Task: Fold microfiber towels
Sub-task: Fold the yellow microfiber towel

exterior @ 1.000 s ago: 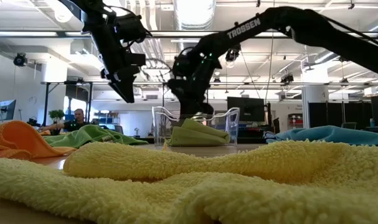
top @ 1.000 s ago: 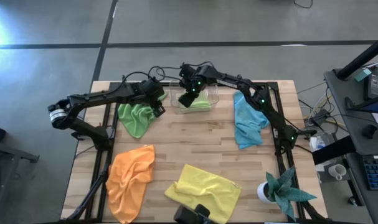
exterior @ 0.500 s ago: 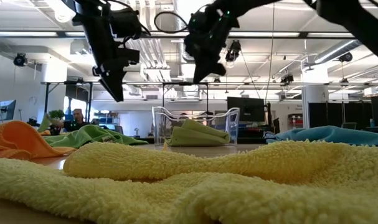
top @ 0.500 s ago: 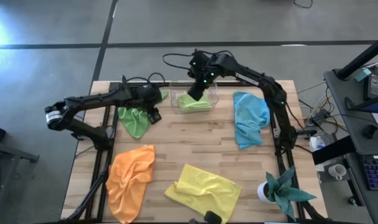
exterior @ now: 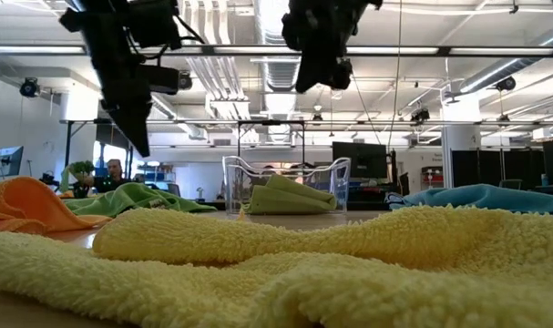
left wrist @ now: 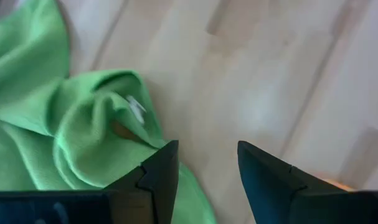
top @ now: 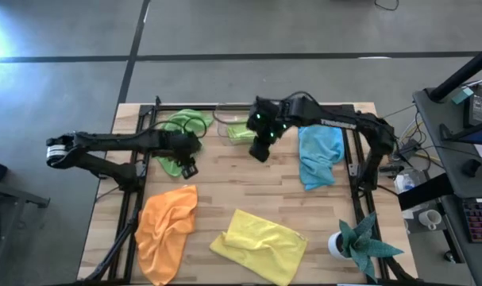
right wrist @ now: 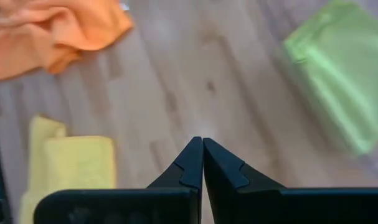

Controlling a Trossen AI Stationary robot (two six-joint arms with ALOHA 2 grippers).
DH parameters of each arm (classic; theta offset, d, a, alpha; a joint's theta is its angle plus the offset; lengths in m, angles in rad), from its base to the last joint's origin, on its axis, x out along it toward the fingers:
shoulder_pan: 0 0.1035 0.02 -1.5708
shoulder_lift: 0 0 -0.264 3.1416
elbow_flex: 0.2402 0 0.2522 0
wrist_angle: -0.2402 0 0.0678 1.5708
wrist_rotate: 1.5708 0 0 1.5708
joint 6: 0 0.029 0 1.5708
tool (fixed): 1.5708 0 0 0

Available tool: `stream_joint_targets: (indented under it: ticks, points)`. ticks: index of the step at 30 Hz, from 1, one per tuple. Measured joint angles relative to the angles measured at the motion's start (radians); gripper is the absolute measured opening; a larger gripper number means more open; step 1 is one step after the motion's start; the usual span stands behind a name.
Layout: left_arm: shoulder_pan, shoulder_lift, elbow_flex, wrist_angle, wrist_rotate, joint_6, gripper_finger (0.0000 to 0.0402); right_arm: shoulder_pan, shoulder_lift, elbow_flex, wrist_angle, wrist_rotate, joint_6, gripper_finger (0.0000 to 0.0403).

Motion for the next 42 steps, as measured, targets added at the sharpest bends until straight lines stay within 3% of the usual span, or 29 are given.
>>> stream_joint_targets:
  ticks: [11, 21, 31, 42]
  points:
    - [-0.144, -0.079, -0.089, 0.178, 0.179, -0.041, 0.0148, 0.238, -0.087, -0.219, 0.042, 0.010, 0.209, 0.0009]
    - [-0.174, 0.006, -0.091, 0.452, 0.300, -0.041, 0.0148, 0.420, -0.115, -0.320, 0.051, -0.002, 0.337, 0.0009]
    - [-0.174, 0.142, -0.046, 0.516, 0.324, -0.041, 0.0151, 0.488, -0.246, -0.454, 0.074, -0.005, 0.359, 0.0009]
    - [-0.173, 0.274, 0.082, 0.525, 0.322, -0.162, 0.0235, 0.493, -0.475, -0.659, 0.137, -0.014, 0.489, 0.0009]
